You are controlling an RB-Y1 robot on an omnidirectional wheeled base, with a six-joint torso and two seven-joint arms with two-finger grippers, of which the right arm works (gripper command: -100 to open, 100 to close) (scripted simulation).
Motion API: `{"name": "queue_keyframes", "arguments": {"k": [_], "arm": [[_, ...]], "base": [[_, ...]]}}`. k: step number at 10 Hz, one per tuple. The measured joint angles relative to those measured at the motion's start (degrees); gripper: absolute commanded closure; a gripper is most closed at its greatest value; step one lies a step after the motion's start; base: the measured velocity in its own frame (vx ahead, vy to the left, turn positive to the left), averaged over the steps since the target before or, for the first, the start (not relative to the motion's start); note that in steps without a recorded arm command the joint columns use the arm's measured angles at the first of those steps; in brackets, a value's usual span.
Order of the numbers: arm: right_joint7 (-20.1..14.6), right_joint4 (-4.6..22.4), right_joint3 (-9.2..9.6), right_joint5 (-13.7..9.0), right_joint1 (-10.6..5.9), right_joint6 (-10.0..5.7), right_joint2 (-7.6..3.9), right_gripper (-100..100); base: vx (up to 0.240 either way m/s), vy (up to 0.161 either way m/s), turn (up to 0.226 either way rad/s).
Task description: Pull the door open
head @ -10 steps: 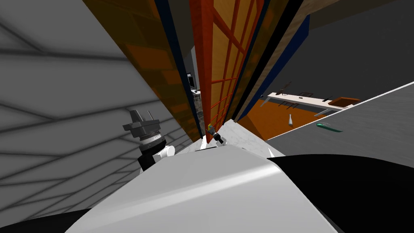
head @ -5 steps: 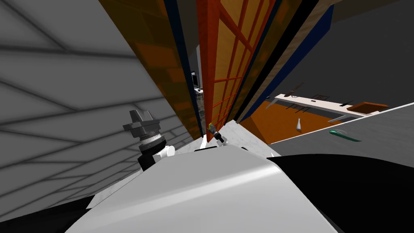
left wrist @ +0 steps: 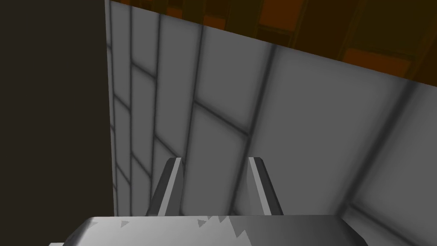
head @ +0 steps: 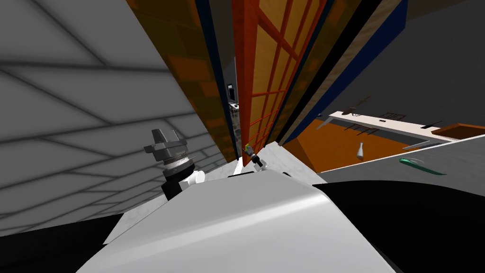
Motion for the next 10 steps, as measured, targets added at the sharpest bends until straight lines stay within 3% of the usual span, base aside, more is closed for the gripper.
{"name": "queue_keyframes", "arguments": {"k": [2,3,5,7,8,9,10], "arm": [[-3.3,-1.6,0.31,-1.0,0.79,0.46,-0.6,100],[-4.7,-0.8,0.14,-1.6,0.29,0.03,-0.69,100],[-7.0,-3.4,0.46,-2.2,1.97,0.78,-1.04,100],[-7.4,-1.9,0.3,-2.4,0.9,0.48,-1.01,100],[-7.0,-0.4,-0.03,-2.6,0.34,-0.52,-0.74,100],[-8.1,-2.7,0.31,-2.8,1.63,0.19,-1.29,100],[-8.9,-1.6,0.18,-3.1,0.88,-0.07,-1.2,100]], "base": [[-0.051,-0.057,0.149],[-0.054,-0.056,0.123],[-0.032,-0.019,-0.001],[-0.008,0.002,-0.004],[-0.012,-0.016,0.101],[-0.013,-0.019,0.055],[-0.04,-0.031,0.09]]}}
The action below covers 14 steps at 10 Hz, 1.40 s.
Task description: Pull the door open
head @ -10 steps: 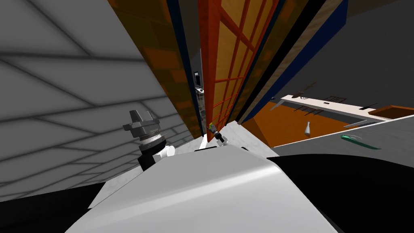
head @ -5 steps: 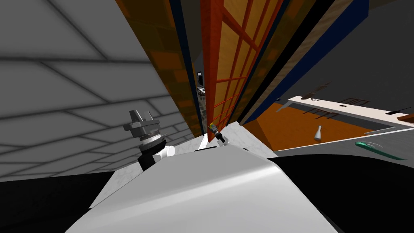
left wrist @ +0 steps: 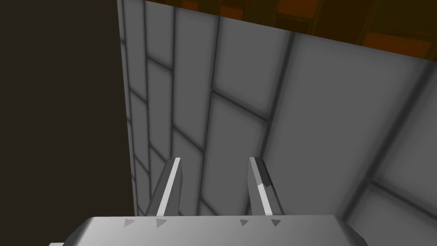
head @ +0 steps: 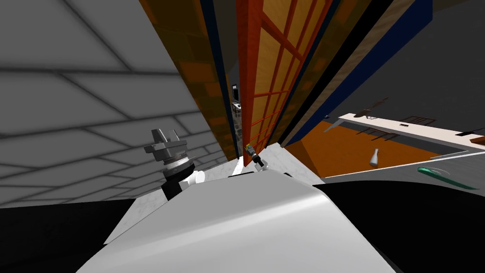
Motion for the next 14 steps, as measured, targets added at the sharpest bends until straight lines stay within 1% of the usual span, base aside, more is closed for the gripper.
{"name": "queue_keyframes", "arguments": {"k": [1,2,3,4,5,6,7,8,9,10,11,12,13,14], "arm": [[-1.2,0.5,-0.01,-0.5,-0.42,-0.26,-0.22,100],[-3.0,-0.4,0.09,-1.1,0.01,-0.08,-0.5,100],[-4.1,0.2,-0.16,-1.8,-0.16,-0.65,-0.19,100],[-5.1,0.0,-0.1,-2.1,0.02,-0.6,-0.17,100],[-6.1,2.2,-0.34,-2.7,-1.11,-1.74,-0.1,100],[-6.6,3.6,-0.56,-3.1,-1.91,-2.49,0.19,100],[-7.1,1.8,-0.28,-3.0,-0.95,-1.78,-0.2,100],[-7.7,-3.3,0.27,-2.7,1.99,0.48,-0.81,100],[-7.8,-2.5,0.14,-2.8,1.41,0.29,-0.63,100],[-7.7,0.3,-0.16,-3.0,-0.13,-1.15,-0.57,100],[-7.5,0.2,-0.18,-3.0,0.15,-1.24,-0.49,100],[-7.4,2.1,-0.29,-3.0,-0.66,-2.29,-0.42,100],[-7.5,1.7,-0.21,-3.0,-0.38,-2.26,-0.53,100],[-7.9,1.8,-0.05,-3.0,-0.66,-1.97,-0.71,100]], "base": [[-0.058,-0.051,0.128],[-0.056,-0.062,0.125],[-0.035,-0.049,0.068],[-0.034,-0.034,0.107],[-0.036,-0.031,0.02],[-0.025,0.003,0.006],[0.007,0.01,-0.005],[0.007,0.012,-0.03],[-0.005,0.009,0.007],[0.008,-0.009,-0.002],[0.015,-0.001,0.005],[0.001,-0.007,-0.001],[-0.001,-0.012,0.005],[-0.008,-0.034,0.06]]}}
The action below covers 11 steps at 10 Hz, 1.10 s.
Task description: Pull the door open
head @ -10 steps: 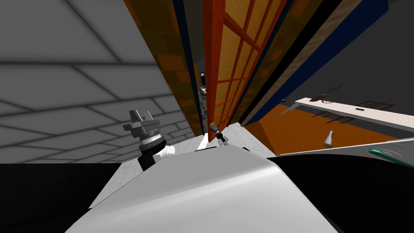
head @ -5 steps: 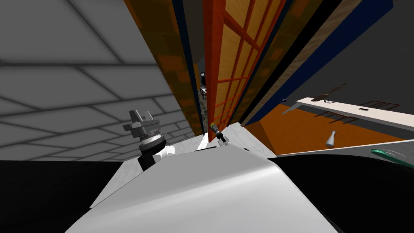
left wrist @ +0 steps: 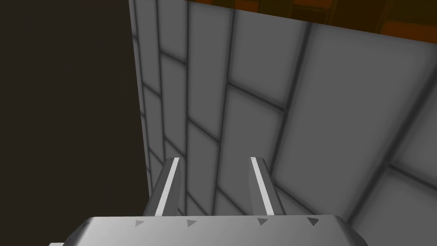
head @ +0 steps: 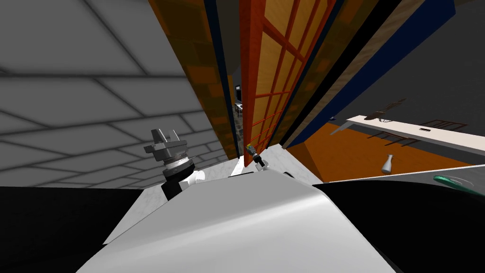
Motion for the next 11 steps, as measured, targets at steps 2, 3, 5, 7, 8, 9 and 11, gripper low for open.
{"name": "queue_keyframes", "arguments": {"k": [2,3,5,7,8,9,11], "arm": [[-2.0,-0.8,-0.52,-0.9,0.2,0.27,-0.88,100],[-3.2,-0.3,-0.69,-1.4,-0.05,-0.09,-1.06,100],[-5.6,-0.9,-0.75,-2.2,0.26,-0.25,-1.32,100],[-8.3,-2.2,-0.63,-3.1,0.86,0.23,-1.59,100],[-9.4,-3.1,-0.49,-3.2,1.12,0.96,-1.85,100],[-9.7,-3.3,-0.51,-3.3,1.16,1.23,-1.86,100],[-9.7,-2.5,-0.59,-3.4,0.82,0.86,-1.83,100]], "base": [[-0.027,-0.04,0.077],[-0.028,-0.025,0.086],[-0.035,-0.02,0.116],[-0.033,-0.022,0.074],[-0.015,-0.002,-0.011],[0.006,0.001,-0.009],[0.003,0.006,-0.005]]}}
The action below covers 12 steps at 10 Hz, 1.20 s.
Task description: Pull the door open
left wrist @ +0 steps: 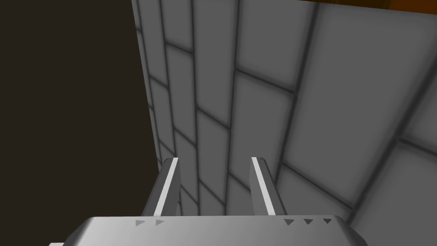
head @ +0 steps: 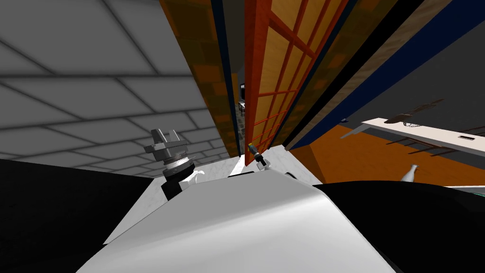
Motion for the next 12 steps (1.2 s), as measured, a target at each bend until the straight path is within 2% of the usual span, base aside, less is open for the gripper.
{"name": "queue_keyframes", "arguments": {"k": [1,4,5,6,7,8,9,10,12], "arm": [[0.1,2.2,-0.24,-0.1,-1.02,-1.18,0.09,100],[-3.3,3.3,-0.43,-1.6,-1.37,-2.71,-0.16,100],[-4.2,2.9,-0.39,-1.9,-1.27,-2.49,-0.1,100],[-4.8,4.0,-0.39,-2.0,-1.7,-2.97,-0.35,100],[-5.1,0.7,-0.16,-1.9,0.05,-1.51,-0.61,100],[-6.0,-0.4,-0.14,-2.2,0.46,-0.56,-0.81,100],[-6.5,1.3,-0.32,-2.5,-0.32,-1.49,-0.64,100],[-7.4,0.4,-0.31,-2.9,0.3,-1.49,-0.68,100],[-9.5,3.1,-0.49,-3.8,-1.02,-3.05,-0.88,100]], "base": [[-0.015,-0.012,0.078],[-0.04,-0.029,0.105],[-0.014,0.003,0.007],[-0.005,-0.004,0.005],[-0.014,-0.019,0.109],[-0.016,-0.021,0.039],[-0.019,-0.016,0.09],[-0.031,-0.028,0.044],[-0.041,-0.02,0.085]]}}
